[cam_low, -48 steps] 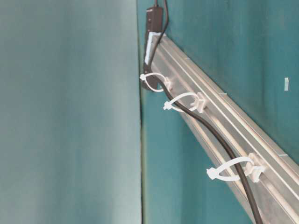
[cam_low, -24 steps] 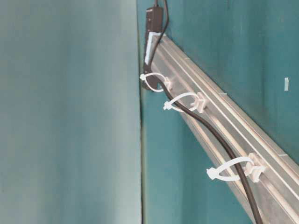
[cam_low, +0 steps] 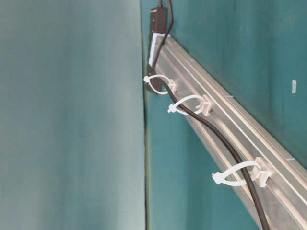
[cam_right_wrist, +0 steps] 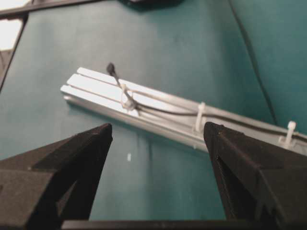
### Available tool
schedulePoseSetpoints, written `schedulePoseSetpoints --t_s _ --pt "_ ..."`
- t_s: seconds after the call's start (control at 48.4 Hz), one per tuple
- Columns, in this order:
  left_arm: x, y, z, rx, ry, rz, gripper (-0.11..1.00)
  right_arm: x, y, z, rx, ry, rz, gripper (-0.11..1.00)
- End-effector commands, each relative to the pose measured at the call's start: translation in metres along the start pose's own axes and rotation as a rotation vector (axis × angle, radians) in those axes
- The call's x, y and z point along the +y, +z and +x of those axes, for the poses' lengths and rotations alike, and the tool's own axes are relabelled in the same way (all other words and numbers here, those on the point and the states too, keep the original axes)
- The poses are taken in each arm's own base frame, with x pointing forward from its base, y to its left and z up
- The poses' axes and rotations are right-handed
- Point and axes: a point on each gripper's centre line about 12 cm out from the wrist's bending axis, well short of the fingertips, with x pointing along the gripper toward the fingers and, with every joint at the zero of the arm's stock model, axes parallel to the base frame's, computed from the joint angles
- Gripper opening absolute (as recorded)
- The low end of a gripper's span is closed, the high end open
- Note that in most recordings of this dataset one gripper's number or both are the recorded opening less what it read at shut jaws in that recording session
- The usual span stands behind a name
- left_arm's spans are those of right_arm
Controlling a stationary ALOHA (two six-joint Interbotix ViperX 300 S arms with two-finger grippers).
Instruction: Pass the USB cable through three rings with both arms.
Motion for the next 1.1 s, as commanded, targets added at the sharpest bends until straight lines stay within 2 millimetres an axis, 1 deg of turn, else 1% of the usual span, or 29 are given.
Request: schedulePoseSetpoints --t_s 0.0,0.124,0.683,0.869,1.075 --pt "-0.0004 0.0029 0.0009 -0.008 -0.002 0.005 0.87 -0.0001 0.0042 -0.0002 -0.028 0.000 0.007 0.85" --pt "-0.0003 0.0009 0.0010 -0.003 -0.002 0.006 0.87 -0.0001 0.0039 -0.0008 -0.028 0.000 0.008 0.85" --pt "-0.0005 0.0075 -0.0080 -0.054 -0.003 0.005 0.87 0.0003 0.0063 -0.0021 -0.048 0.005 0.034 0.85" --pt "-0.0006 0.0082 -0.0077 -0.060 -0.003 0.006 0.87 0.0002 0.0052 -0.0020 -0.041 0.005 0.086 0.85" --pt "-0.0006 0.0078 -0.0068 -0.067 -0.004 0.003 0.87 -0.0001 0.0043 -0.0018 -0.041 0.004 0.080 0.85"
